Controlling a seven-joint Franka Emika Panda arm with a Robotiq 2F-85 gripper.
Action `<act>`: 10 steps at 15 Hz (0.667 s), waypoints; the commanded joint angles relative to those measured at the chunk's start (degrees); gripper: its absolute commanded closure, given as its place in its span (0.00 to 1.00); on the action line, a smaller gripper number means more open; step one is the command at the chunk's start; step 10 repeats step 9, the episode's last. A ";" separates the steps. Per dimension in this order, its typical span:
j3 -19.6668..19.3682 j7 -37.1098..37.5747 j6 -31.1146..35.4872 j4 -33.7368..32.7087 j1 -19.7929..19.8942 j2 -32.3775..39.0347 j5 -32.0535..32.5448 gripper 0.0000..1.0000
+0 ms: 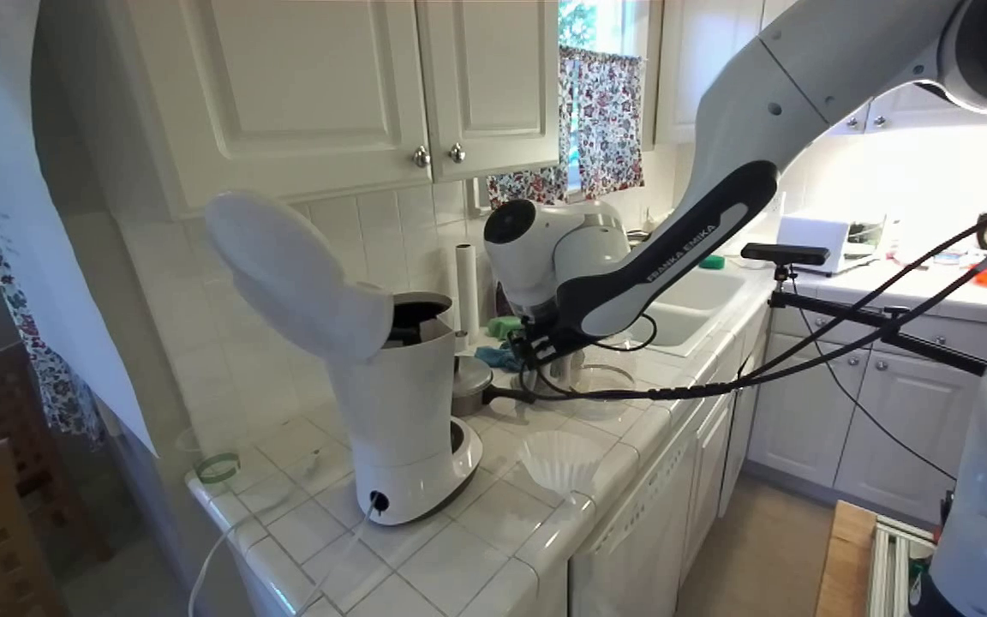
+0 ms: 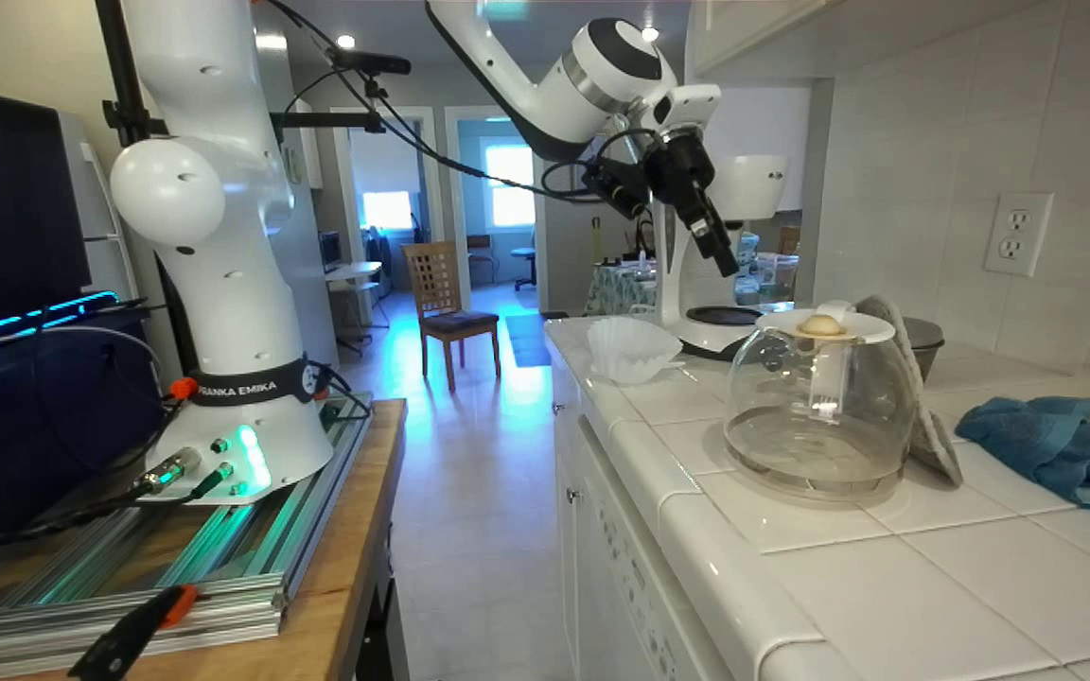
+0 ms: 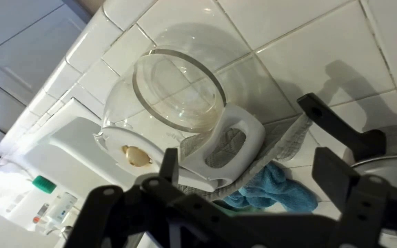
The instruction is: Use the grey mat to pick up the coffee pot
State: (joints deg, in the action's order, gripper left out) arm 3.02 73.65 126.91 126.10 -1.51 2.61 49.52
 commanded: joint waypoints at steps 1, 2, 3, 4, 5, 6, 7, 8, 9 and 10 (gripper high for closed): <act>-0.49 2.07 -2.71 2.14 -0.48 -4.27 0.60 0.00; -0.54 2.89 -2.36 2.55 -0.32 -5.03 1.28 0.00; -0.64 4.75 -2.08 2.85 -0.16 -5.75 2.22 0.00; -0.71 6.76 -1.61 3.22 -0.01 -6.31 3.94 0.00; -0.56 3.07 -2.10 0.59 -0.16 -3.50 1.24 0.00; -0.61 4.03 -2.10 0.94 -0.10 -4.08 1.81 0.00; -0.63 4.60 -2.10 1.29 -0.06 -4.54 2.09 0.00; -0.62 4.84 -2.10 1.43 -0.04 -4.76 2.26 0.00; -0.62 4.95 -2.10 1.46 -0.04 -4.82 2.31 0.00; -0.62 4.95 -2.10 1.46 -0.04 -4.82 2.31 0.00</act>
